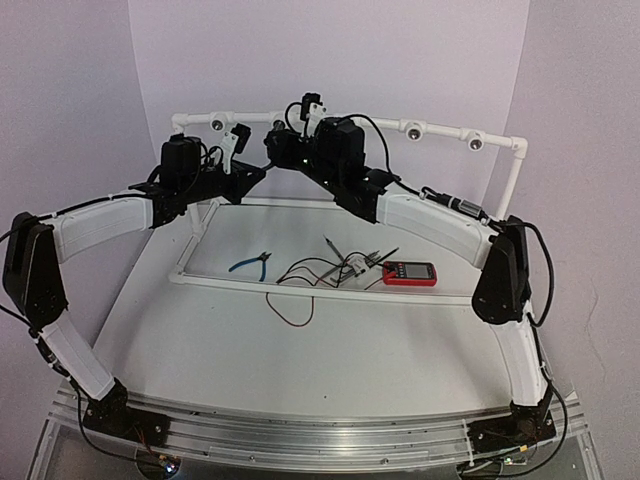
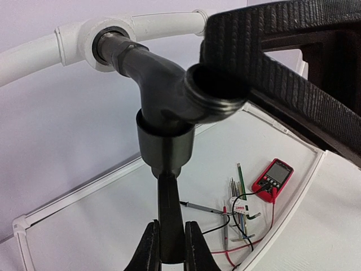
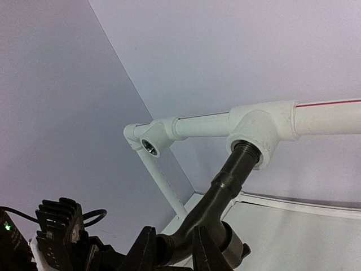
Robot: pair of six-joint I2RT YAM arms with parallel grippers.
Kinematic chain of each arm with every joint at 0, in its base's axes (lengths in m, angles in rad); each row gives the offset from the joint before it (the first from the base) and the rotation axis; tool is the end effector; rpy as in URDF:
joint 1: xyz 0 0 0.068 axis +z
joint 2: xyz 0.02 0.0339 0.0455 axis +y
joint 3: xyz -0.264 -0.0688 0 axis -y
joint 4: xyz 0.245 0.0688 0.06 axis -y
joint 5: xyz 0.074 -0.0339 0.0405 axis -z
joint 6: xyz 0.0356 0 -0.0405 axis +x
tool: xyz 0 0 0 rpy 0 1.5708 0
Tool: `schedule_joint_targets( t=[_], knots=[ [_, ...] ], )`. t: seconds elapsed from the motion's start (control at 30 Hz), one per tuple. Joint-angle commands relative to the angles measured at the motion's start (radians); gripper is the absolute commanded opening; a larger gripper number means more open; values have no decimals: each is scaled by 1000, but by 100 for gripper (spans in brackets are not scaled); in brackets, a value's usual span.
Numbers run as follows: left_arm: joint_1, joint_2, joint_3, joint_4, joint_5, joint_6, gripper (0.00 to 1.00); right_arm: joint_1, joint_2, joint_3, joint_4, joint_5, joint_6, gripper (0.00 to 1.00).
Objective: Install the water faucets
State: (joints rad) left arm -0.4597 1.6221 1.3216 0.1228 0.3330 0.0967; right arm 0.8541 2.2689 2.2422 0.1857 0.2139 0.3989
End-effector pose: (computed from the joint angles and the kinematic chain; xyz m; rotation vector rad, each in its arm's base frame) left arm 0.3455 -0.1840 0.3429 0.7188 1.6189 -0.5548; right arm 0.3628 0.4049 0.3864 -0.1506 1.4671 0.8792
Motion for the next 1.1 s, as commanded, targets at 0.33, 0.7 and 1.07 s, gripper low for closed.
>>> schedule_joint_targets(
  t=[0.33,0.7,1.07],
  knots=[
    [4,-112,30,227,-135,455,0,-3,-90,-90,-81,83,-12,25],
    [3,-153,-41,386,-86,876,0,-4,-127,-107,-78,51,18,30],
    [1,-160,-88,530,0,1140,0,-4,-209,-181,2,-16,8,37]
  ],
)
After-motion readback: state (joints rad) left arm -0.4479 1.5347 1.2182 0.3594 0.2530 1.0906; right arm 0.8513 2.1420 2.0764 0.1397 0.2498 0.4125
